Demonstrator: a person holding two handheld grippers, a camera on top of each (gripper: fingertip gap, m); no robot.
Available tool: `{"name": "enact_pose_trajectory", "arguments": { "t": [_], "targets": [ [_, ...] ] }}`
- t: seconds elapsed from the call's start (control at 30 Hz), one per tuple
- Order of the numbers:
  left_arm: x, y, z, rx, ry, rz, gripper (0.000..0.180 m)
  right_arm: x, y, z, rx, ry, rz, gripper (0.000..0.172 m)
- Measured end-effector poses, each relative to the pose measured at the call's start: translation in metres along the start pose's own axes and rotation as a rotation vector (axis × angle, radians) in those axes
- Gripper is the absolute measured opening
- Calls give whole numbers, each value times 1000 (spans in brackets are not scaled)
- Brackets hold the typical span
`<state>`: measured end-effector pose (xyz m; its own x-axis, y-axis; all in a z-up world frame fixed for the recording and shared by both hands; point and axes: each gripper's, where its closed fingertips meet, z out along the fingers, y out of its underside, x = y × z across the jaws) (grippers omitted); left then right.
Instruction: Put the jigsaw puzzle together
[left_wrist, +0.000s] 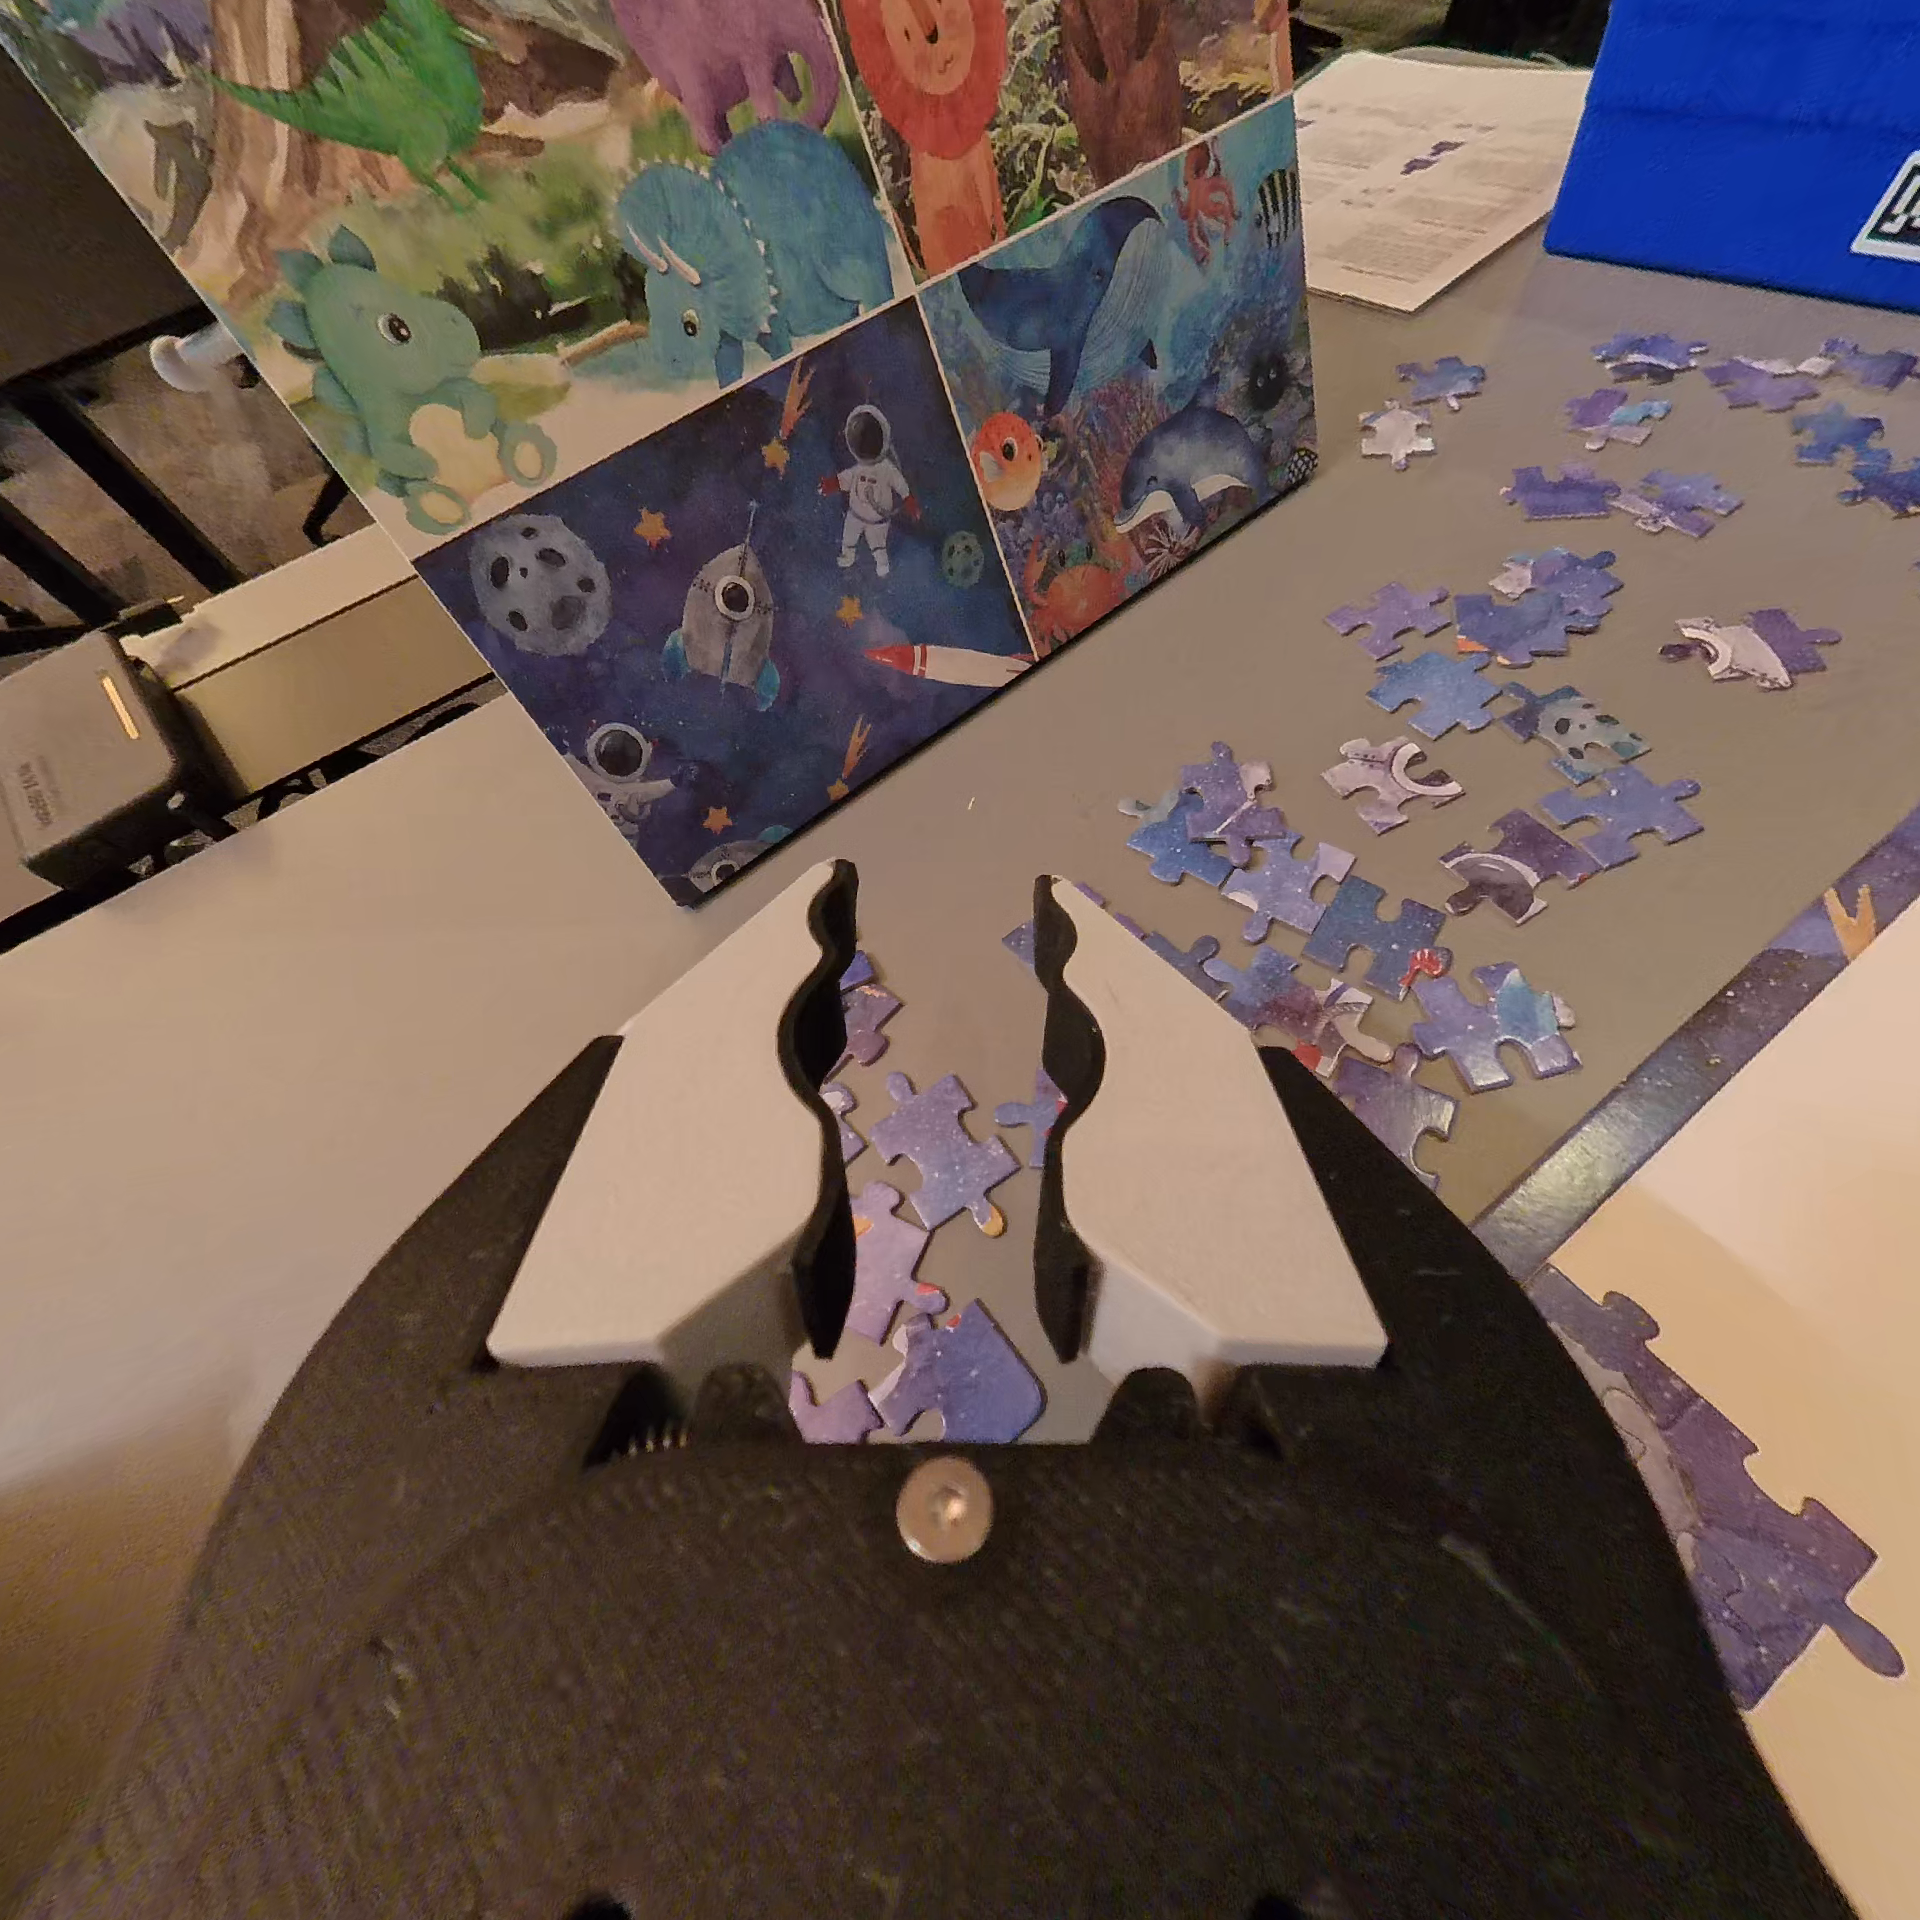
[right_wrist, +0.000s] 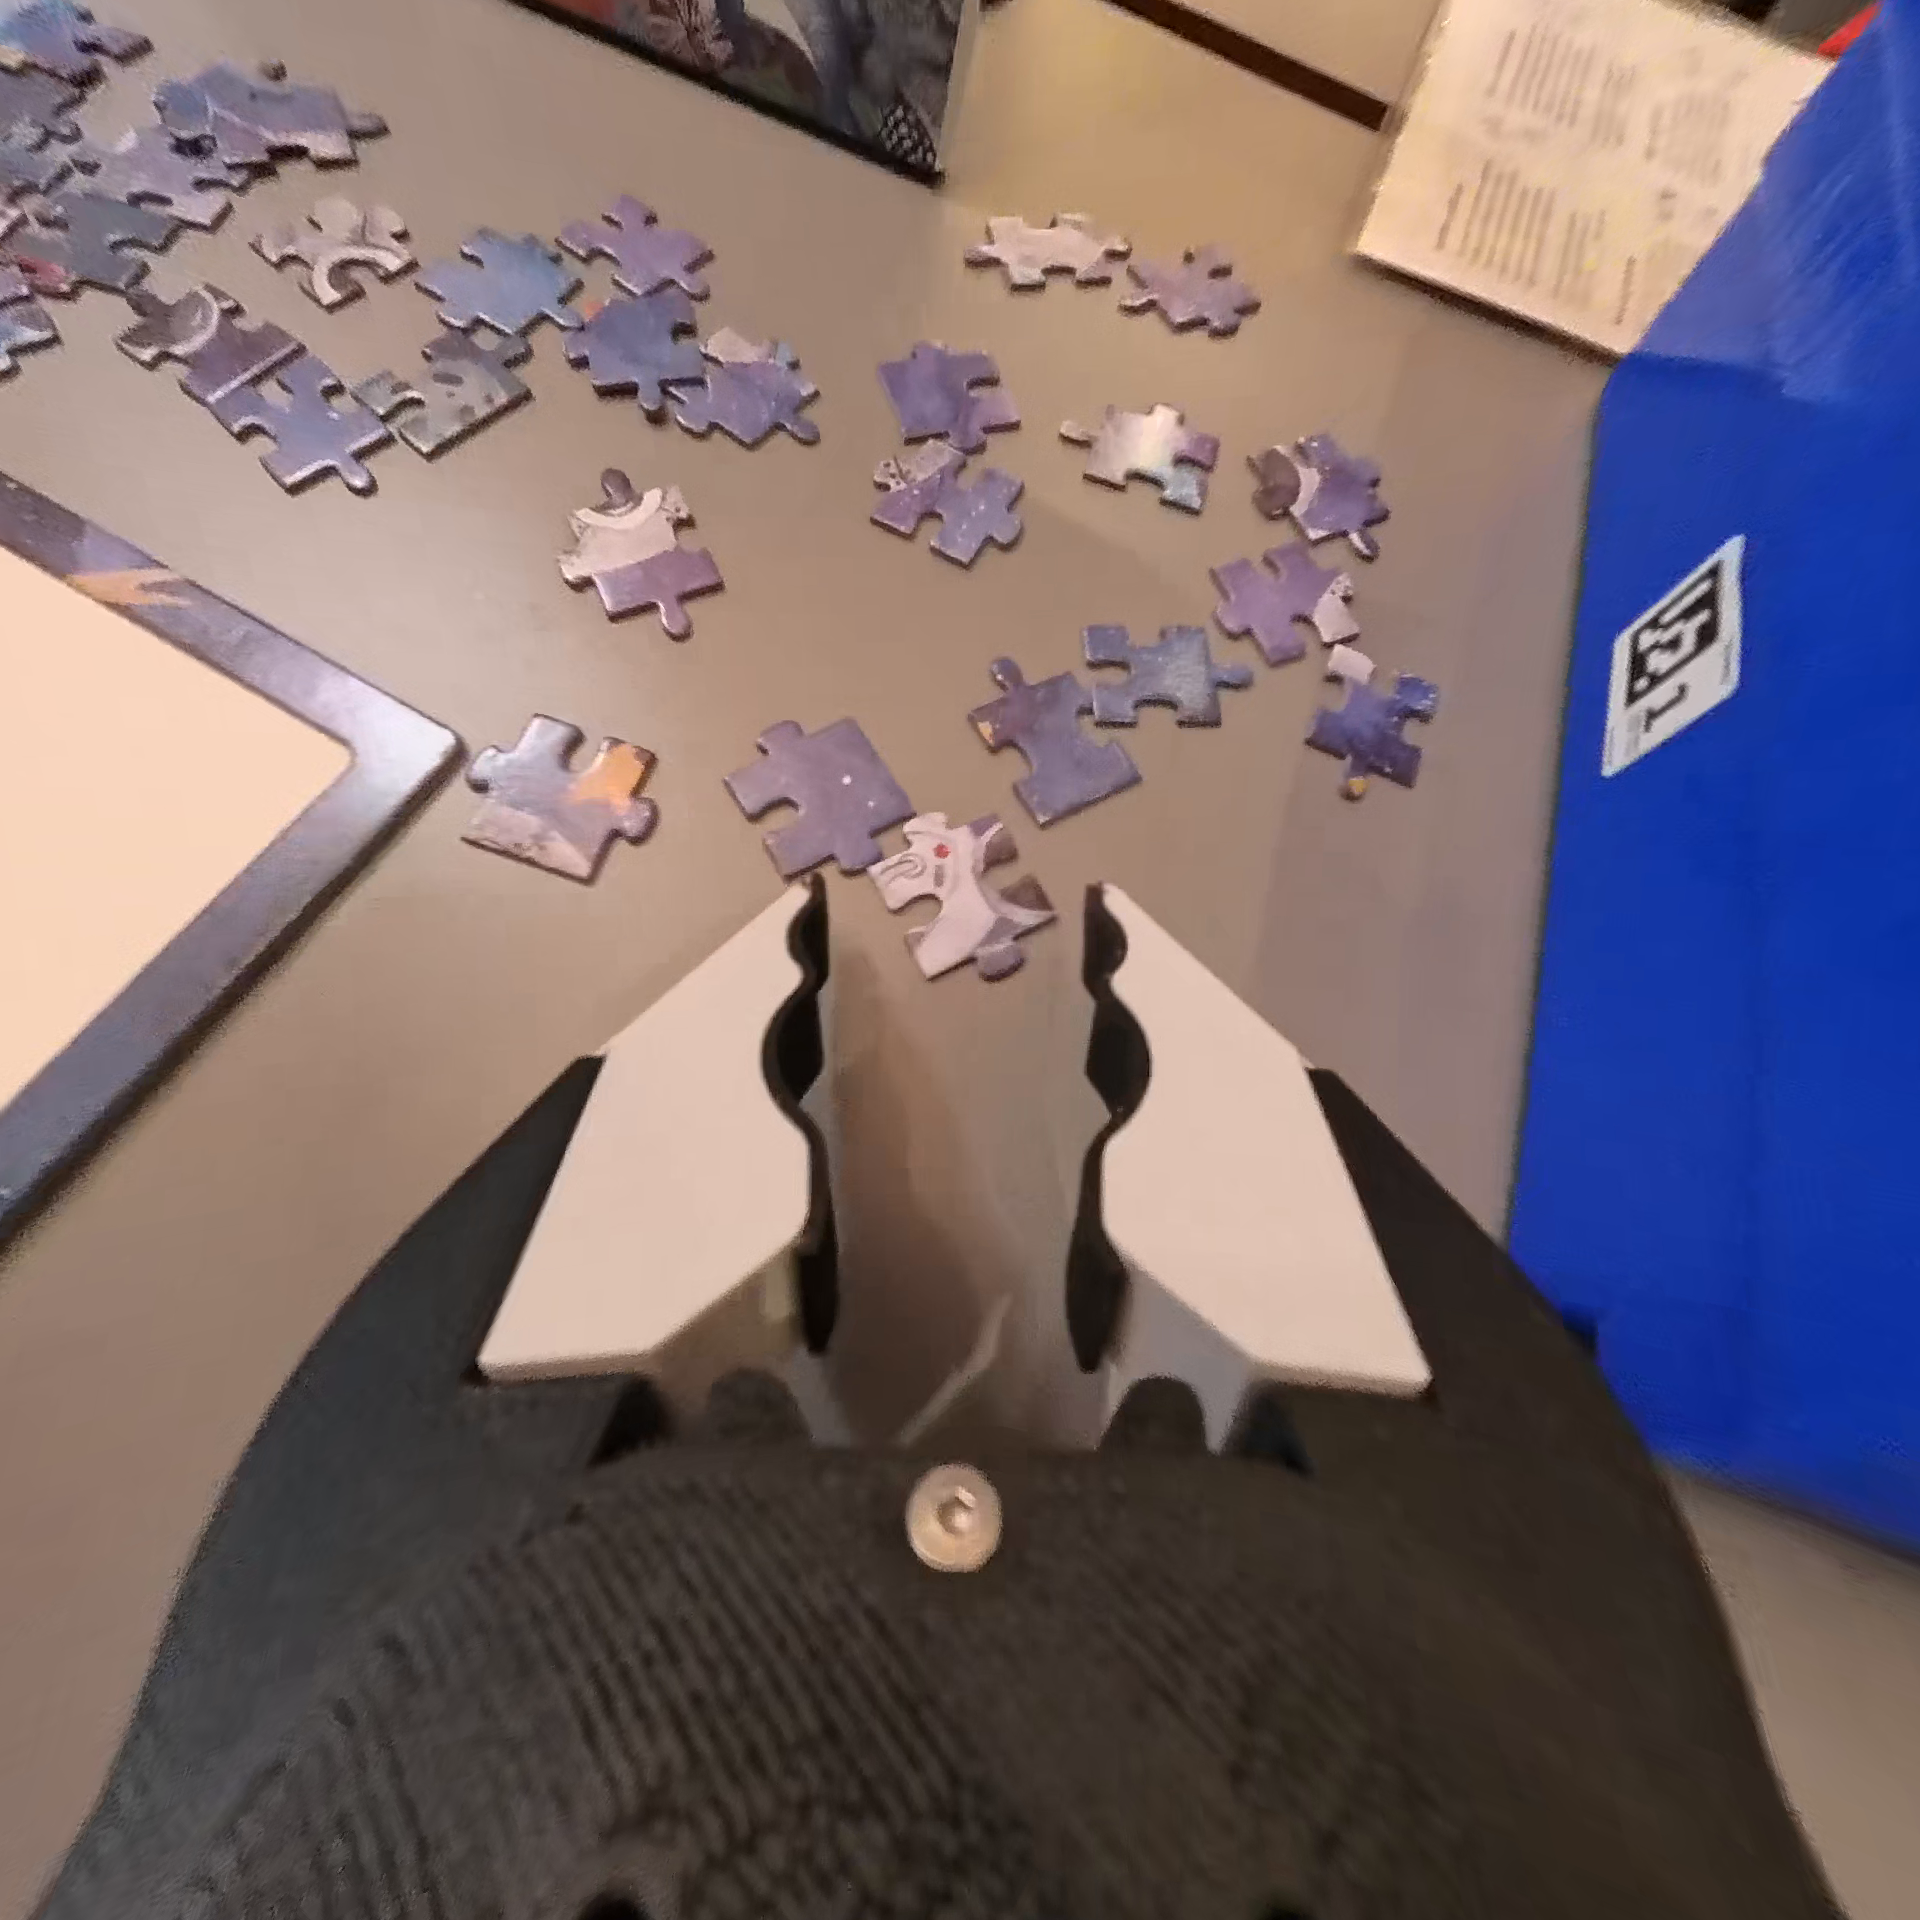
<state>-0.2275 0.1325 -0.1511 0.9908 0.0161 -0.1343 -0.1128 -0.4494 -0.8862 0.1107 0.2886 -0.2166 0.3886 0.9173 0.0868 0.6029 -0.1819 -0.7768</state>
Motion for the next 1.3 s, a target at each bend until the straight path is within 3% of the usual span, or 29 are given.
{"name": "enact_pose_trajectory", "arguments": {
  "t": [0.1,0.2,0.33,0.4,0.43,0.47,0.7,0.8,0.87,0.97,1.07,1.3],
  "targets": [
    [0,1,0,-2,0,-1,32,3,5,11,-44,-98,29,58],
    [-1,2,1,-6,-2,-2,32,3,2,14,-42,-121,6,54],
    [-3,4,2,-10,-1,-7,33,-14,2,11,-31,-163,-68,21],
    [-2,4,2,-11,-1,-6,33,-19,2,9,-23,-160,-111,19],
    [-2,3,1,-11,-1,-4,32,-24,2,8,-21,-172,-129,3],
    [-2,3,1,-10,-1,-2,32,-26,3,7,-20,-163,-144,0],
    [-1,3,1,-9,1,-1,32,-26,0,4,7,-132,-170,1],
    [-1,3,2,-10,2,-1,32,-9,-3,8,-5,-86,-128,34],
    [-1,3,2,-11,1,2,32,-7,1,12,-31,-127,-59,47],
    [-2,3,1,-10,-2,-2,32,-15,4,8,-39,-194,-20,46],
    [-4,4,1,-9,-3,-10,32,-31,11,-2,-44,-238,-78,29],
    [-1,5,3,-18,0,3,32,-44,15,-10,-49,-201,-146,31]
  ]
}}
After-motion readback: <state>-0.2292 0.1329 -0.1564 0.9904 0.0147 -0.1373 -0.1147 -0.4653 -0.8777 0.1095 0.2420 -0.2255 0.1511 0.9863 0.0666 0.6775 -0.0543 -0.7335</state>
